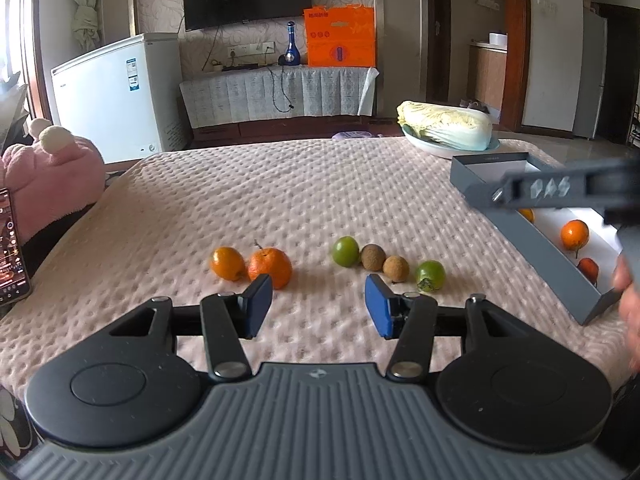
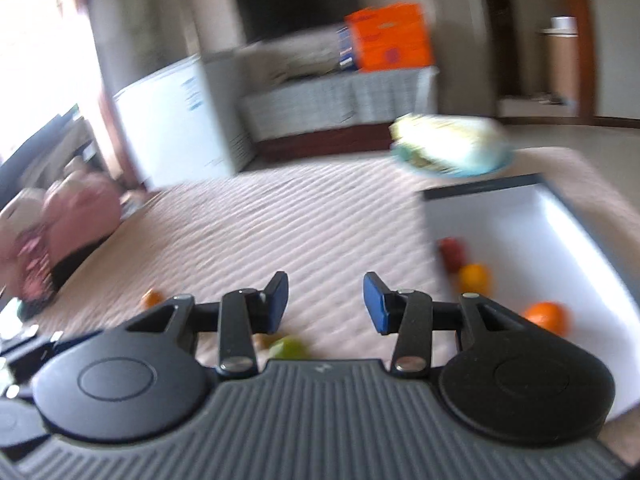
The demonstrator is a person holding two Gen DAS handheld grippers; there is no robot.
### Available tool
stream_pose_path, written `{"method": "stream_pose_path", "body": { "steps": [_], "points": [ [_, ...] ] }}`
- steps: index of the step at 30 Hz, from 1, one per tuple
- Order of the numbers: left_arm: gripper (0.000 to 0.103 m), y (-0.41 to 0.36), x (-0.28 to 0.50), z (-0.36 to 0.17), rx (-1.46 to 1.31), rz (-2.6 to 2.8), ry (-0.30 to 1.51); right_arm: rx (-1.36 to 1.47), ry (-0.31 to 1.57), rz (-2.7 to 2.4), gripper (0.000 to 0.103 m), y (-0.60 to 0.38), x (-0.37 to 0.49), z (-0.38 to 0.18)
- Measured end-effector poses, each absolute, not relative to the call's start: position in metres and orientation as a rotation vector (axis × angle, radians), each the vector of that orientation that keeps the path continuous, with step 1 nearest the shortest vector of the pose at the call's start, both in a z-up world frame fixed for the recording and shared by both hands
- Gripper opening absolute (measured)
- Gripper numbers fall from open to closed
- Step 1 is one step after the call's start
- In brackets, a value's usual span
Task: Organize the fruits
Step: 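Withdraw both open tools from the box back over the remaining fruits, then lower the right tool onto the green tomato and close on it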
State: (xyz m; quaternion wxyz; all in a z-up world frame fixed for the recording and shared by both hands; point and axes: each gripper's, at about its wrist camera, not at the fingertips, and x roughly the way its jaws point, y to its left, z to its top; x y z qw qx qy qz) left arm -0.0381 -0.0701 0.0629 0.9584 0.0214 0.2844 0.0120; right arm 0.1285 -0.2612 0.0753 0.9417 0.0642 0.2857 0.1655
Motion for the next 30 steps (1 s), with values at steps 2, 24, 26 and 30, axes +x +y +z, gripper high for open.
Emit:
{"method": "stream_pose_path", "body": {
  "steps": [2,24,26,30],
  "points": [
    [0.058,-0.065,-0.040,0.063,0.038,0.033,0.579,0.099,0.599,0.367,0.044,-0.246,0.129,0.073],
    [0.059,-0.045,-0.037,0.057,0.017,0.079,0.611,0.022,0.641,0.455,0.044,-0.214,0.129,0.067],
    [0.059,-0.046,-0.035,0.056,0.016,0.078,0.612,0.027,0.647,0.455,0.044,-0.218,0.130,0.066],
    [0.059,-0.048,-0.033,0.054,0.022,0.075,0.623,0.040,0.641,0.438,0.044,-0.226,0.131,0.067]
  ]
}}
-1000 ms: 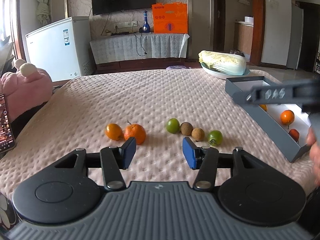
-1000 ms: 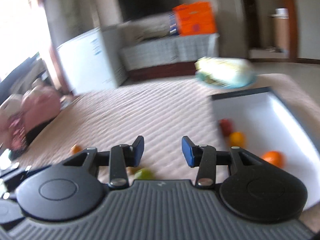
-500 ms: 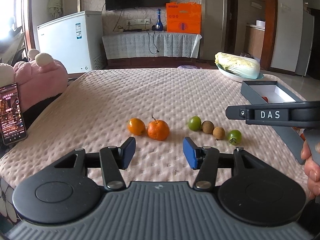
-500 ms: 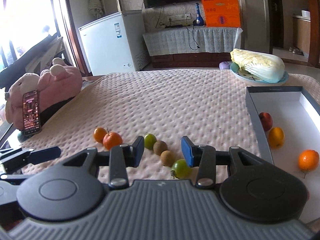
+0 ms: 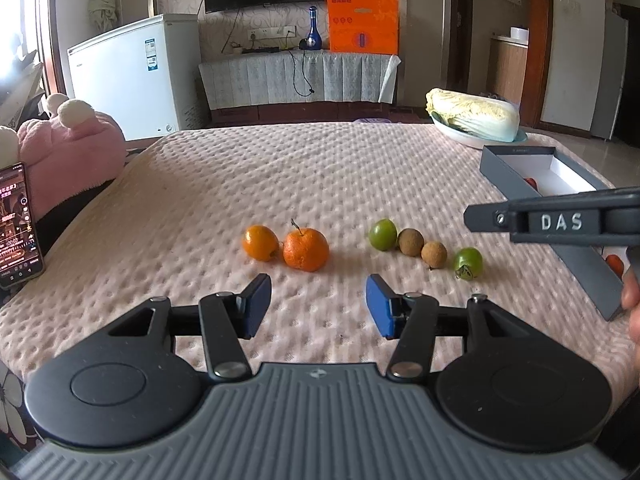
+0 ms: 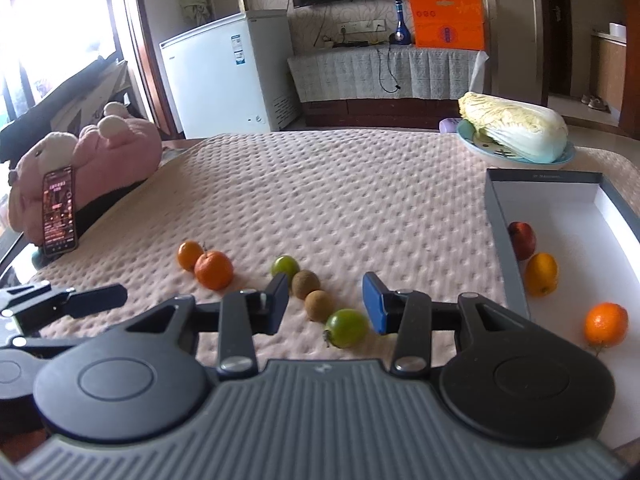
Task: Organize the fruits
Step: 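Lower the right tool onto the green tomato and close on it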
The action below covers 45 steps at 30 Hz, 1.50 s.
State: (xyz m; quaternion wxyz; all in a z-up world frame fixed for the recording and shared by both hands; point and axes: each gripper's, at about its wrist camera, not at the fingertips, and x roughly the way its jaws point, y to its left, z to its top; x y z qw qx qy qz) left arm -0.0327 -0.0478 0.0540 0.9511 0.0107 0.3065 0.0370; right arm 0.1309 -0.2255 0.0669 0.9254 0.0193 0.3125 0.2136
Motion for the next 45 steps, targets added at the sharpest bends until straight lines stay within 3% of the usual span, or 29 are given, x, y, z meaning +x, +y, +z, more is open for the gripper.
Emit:
{"method": "stream_pose_path", "body": {
  "steps": [2,4,8,45],
  "points": [
    [0.059,-0.049,-0.032,0.053,0.025,0.073,0.625,0.041,0.645,0.435,0.044,-0.229,0.132,0.067],
    [0.059,-0.050,-0.030,0.052,0.023,0.072,0.627,0.039,0.656,0.436,0.034,-0.230,0.134,0.065],
    [0.059,-0.051,-0.029,0.051,0.015,0.074,0.632,0.018,0.684,0.440,0.029,-0.229,0.137,0.061],
    [0.059,-0.047,-0.018,0.048,-0.047,0.063,0.660,-0.112,0.823,0.397,0.031,-0.198,0.162,0.026]
  ]
}}
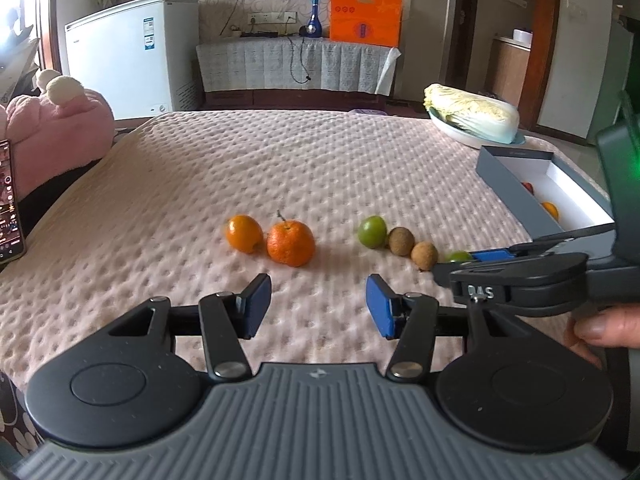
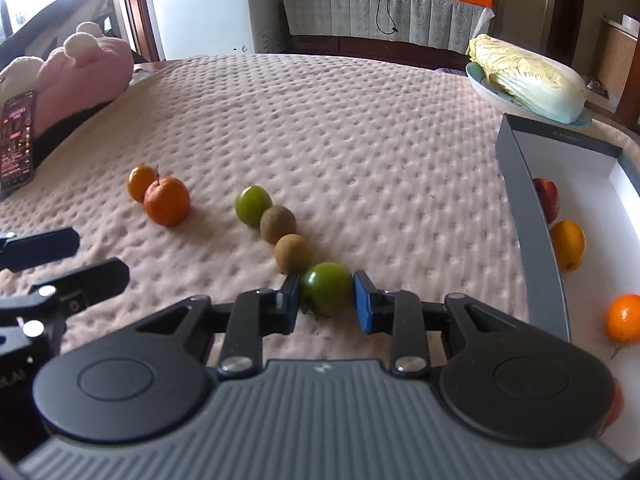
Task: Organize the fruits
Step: 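Lower the right tool onto the green tomato and close on it, then grasp the large stemmed tangerine with the left tool while the right tool holds the green tomato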
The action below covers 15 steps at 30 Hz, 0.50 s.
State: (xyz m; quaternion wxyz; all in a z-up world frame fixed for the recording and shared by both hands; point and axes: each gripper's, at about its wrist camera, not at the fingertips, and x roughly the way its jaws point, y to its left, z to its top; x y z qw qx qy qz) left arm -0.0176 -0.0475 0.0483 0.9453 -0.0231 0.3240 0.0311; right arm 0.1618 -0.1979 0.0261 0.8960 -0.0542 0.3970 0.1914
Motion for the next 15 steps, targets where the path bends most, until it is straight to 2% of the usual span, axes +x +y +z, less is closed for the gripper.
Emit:
{"method": "stream_pose_path", "body": {
  "steps": [15],
  "points": [
    [0.059,-0.047,0.011,0.045,0.018,0.132,0.641,-0.046,0.813,0.476,0.031,-0.210,0.153,0.039]
  ]
}}
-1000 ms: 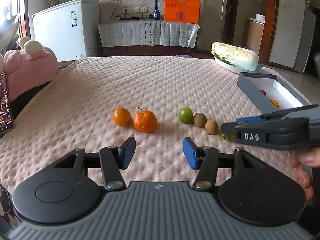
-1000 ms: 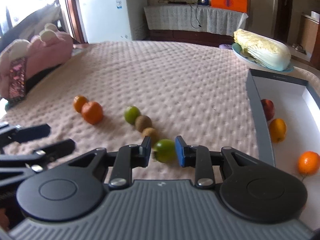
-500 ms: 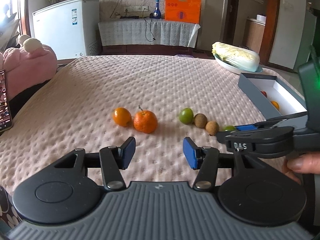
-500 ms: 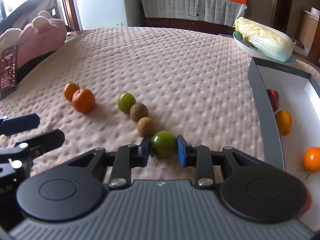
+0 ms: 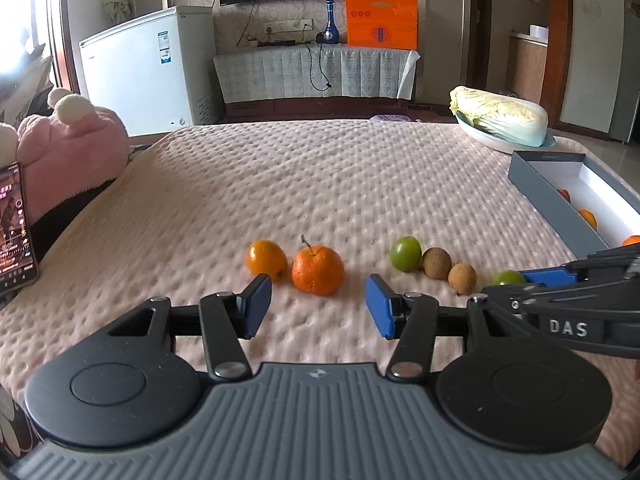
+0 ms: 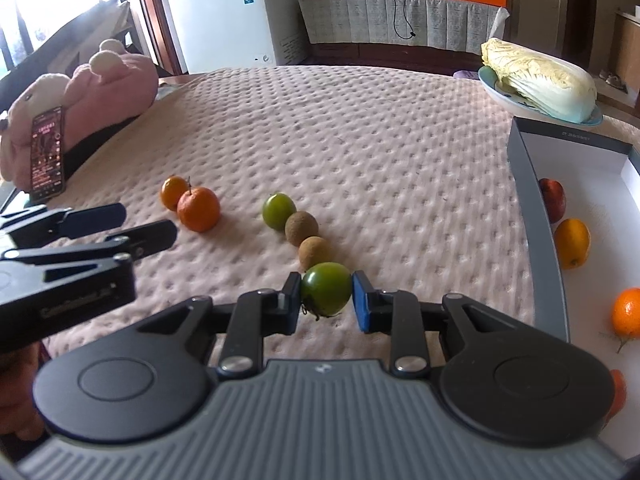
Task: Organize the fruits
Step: 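Grasp the large stemmed tangerine with the left tool while the right tool holds the green tomato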
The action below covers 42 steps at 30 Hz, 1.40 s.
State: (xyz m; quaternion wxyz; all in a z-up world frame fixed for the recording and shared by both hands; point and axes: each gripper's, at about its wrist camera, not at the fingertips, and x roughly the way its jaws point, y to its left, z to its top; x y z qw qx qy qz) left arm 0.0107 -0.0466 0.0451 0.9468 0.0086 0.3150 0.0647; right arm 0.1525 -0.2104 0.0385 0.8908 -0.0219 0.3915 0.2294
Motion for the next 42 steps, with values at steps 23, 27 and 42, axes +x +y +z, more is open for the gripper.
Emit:
{"method": "stream_pose_path", "body": {
  "steps": [23,27,42],
  "points": [
    [0.058,-0.052,0.070,0.019,0.048,0.159,0.681,0.023,0.824,0.495,0.031,-0.227,0.157,0.043],
    [0.058,-0.050,0.072,0.020,0.037,0.169,0.679,0.024,0.824,0.490,0.031,-0.229,0.157,0.043],
    [0.058,-0.053,0.073,0.013,0.055,0.164,0.693,0.027,0.825,0.489,0.031,-0.230,0.157,0.043]
  ]
}}
